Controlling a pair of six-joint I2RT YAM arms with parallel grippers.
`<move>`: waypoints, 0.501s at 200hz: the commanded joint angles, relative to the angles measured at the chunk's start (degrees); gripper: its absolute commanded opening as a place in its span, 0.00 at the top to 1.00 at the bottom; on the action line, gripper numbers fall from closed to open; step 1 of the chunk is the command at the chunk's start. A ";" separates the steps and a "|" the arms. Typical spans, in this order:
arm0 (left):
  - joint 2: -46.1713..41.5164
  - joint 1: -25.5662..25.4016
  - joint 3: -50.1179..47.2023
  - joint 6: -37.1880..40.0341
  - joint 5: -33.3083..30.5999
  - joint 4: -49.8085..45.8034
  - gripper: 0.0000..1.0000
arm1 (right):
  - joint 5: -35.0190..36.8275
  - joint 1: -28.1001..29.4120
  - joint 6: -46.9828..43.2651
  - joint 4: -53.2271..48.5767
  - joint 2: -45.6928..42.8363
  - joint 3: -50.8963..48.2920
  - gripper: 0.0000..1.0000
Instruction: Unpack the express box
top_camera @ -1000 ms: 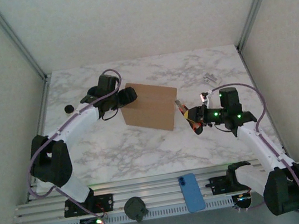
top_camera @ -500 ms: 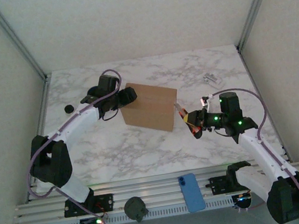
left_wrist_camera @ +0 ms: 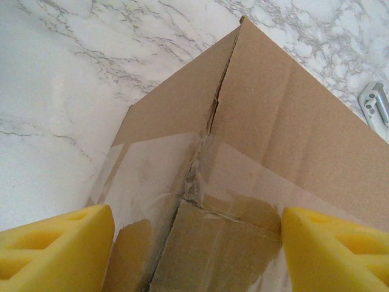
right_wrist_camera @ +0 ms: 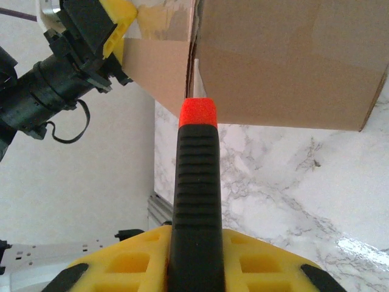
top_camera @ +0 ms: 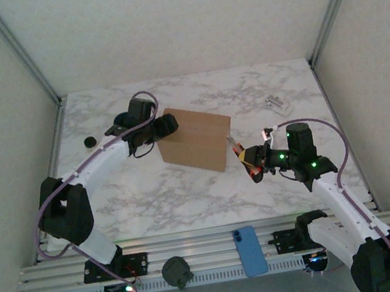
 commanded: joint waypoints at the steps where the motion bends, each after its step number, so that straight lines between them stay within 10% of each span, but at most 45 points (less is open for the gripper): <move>1: 1.66 0.02 -2.82 -0.62 -5.14 -7.12 0.29 | -2.10 0.41 0.83 -0.70 -1.39 -0.24 1.00; 100: 1.57 0.02 -3.00 -0.54 -5.15 -6.97 0.29 | 0.26 0.50 -1.30 -7.70 -3.96 1.69 1.00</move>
